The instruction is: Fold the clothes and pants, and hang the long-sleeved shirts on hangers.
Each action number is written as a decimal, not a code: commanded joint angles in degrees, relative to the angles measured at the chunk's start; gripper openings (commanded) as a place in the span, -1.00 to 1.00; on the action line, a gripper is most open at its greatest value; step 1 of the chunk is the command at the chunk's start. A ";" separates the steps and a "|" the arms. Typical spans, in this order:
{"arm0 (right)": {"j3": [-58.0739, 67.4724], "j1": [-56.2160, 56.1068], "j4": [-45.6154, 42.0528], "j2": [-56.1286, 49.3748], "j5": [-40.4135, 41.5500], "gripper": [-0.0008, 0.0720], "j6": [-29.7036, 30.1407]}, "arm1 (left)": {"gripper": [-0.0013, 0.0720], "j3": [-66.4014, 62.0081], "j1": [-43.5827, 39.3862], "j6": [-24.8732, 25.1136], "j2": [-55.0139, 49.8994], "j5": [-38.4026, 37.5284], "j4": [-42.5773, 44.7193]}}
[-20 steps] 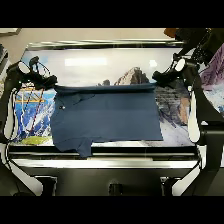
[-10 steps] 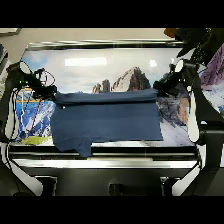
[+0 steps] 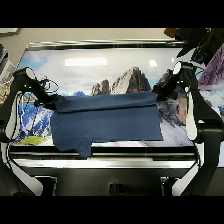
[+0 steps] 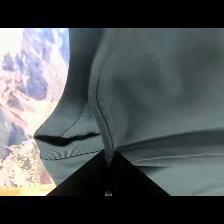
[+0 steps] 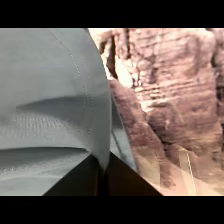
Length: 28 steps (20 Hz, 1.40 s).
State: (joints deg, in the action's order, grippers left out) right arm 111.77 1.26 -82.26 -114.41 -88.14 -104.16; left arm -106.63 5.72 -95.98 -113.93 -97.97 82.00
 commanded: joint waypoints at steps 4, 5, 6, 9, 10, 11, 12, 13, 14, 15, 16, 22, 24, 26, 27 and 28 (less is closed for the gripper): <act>-0.02 -0.11 0.59 -2.56 -5.27 -0.90 0.00 | -0.93 2.49 -1.53 -0.11 -0.02 3.39 2.14; -0.02 -0.15 0.59 -2.69 -5.44 -0.90 -0.02 | -0.93 2.49 -1.51 -0.09 0.00 3.41 2.56; -0.02 -0.15 0.59 -2.80 -5.44 -0.86 0.00 | -0.93 2.49 -1.46 -0.09 0.00 3.41 3.17; -0.07 -0.15 1.36 -2.91 -5.79 0.19 0.04 | -0.70 2.49 -1.46 -0.09 0.00 3.72 3.78; -0.04 -0.13 2.67 -2.73 -6.14 0.37 0.74 | -0.19 2.40 -1.44 -0.07 0.07 3.76 3.80; 0.00 0.02 4.42 -2.23 -6.38 0.37 1.97 | 0.28 2.32 -1.38 -0.04 0.46 3.76 4.52; 0.00 0.04 5.73 -1.20 -6.01 0.38 3.39 | 0.54 2.32 -1.18 0.00 1.29 3.72 6.16; 0.00 0.04 5.51 0.52 -5.31 0.40 5.62 | 0.54 2.32 -0.63 -0.02 2.60 3.69 7.02; 0.00 0.04 4.90 2.64 -4.63 0.40 8.41 | 0.54 2.32 0.37 -0.04 4.24 3.61 6.60; 0.00 0.04 3.54 4.66 -4.57 0.40 11.93 | 0.54 2.45 1.64 -0.02 6.14 3.37 5.86; -0.09 0.70 2.51 6.62 -4.13 0.40 13.53 | 0.54 3.10 3.52 0.07 8.46 3.13 3.43; -14.23 12.94 16.57 17.97 -3.37 0.39 18.05 | 0.54 37.20 17.77 5.40 31.21 9.09 -14.21; -21.22 14.25 17.49 21.62 -2.71 0.37 18.10 | 0.54 52.04 20.33 5.55 39.56 10.86 -15.43; -26.64 13.79 18.03 24.39 -0.90 0.34 18.49 | 0.54 63.87 20.65 5.35 46.31 12.20 -15.50; -28.65 13.60 18.67 25.29 -0.04 0.34 18.53 | 0.54 67.98 20.61 5.35 48.68 13.09 -16.13; -30.34 13.33 19.10 25.97 0.48 0.34 18.53 | 0.54 71.32 20.61 5.38 50.64 14.14 -17.20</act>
State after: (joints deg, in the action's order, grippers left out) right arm 87.94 14.22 -65.78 -91.74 -89.69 -86.46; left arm -48.80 24.99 -91.00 -71.18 -86.94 68.10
